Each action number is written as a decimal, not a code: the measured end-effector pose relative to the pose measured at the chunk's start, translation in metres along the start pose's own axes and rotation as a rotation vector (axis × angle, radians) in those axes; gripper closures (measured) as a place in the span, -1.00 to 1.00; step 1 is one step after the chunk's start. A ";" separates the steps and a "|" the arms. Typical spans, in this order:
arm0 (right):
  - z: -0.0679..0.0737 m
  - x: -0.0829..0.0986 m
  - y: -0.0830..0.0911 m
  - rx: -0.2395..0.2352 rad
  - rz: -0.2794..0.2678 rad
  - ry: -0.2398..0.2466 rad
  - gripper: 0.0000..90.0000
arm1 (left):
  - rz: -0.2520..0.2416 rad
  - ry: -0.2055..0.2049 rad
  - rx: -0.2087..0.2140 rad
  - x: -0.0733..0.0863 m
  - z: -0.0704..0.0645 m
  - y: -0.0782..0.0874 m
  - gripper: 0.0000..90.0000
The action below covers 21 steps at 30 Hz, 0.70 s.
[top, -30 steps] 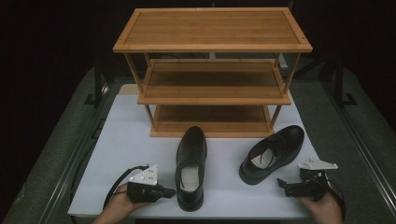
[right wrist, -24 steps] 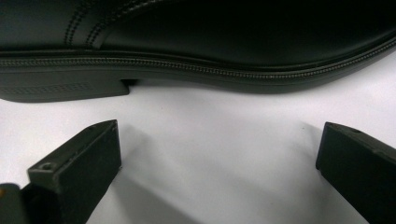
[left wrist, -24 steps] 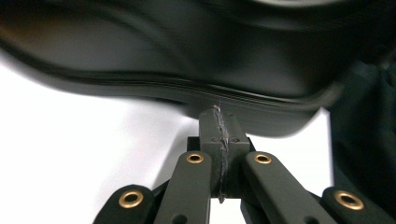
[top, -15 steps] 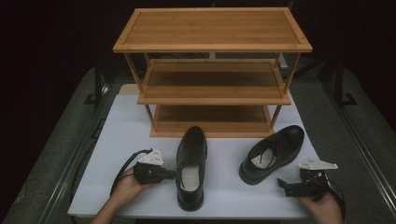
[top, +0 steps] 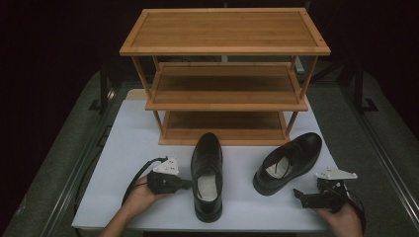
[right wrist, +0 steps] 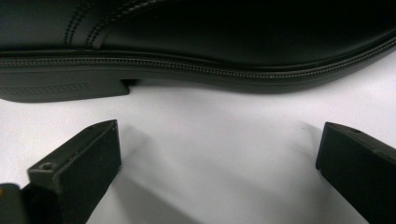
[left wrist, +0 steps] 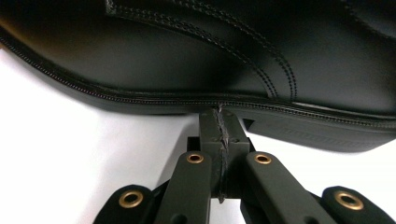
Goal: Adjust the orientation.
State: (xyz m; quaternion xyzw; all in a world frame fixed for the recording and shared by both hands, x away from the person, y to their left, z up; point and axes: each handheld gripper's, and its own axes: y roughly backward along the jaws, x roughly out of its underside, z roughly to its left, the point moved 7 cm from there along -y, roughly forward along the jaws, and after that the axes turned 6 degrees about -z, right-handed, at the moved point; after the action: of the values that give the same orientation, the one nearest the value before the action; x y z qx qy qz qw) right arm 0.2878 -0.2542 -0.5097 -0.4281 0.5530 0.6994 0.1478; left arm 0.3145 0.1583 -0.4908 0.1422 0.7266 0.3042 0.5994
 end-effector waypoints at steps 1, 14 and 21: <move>0.000 0.000 0.000 0.000 -0.001 0.000 -1.00 | 0.004 -0.009 0.003 -0.003 0.000 -0.004 1.00; 0.000 0.000 0.000 -0.001 -0.003 0.000 -1.00 | 0.004 0.014 -0.055 -0.004 0.005 0.001 0.66; 0.000 0.000 0.000 -0.001 -0.002 0.000 -1.00 | 0.060 0.055 -0.212 0.012 0.016 0.031 -0.36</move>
State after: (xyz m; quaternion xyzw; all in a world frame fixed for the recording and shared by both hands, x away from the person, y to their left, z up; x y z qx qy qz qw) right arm 0.2876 -0.2543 -0.5096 -0.4286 0.5522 0.6996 0.1484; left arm 0.3217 0.1935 -0.4830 0.0911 0.7021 0.4007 0.5816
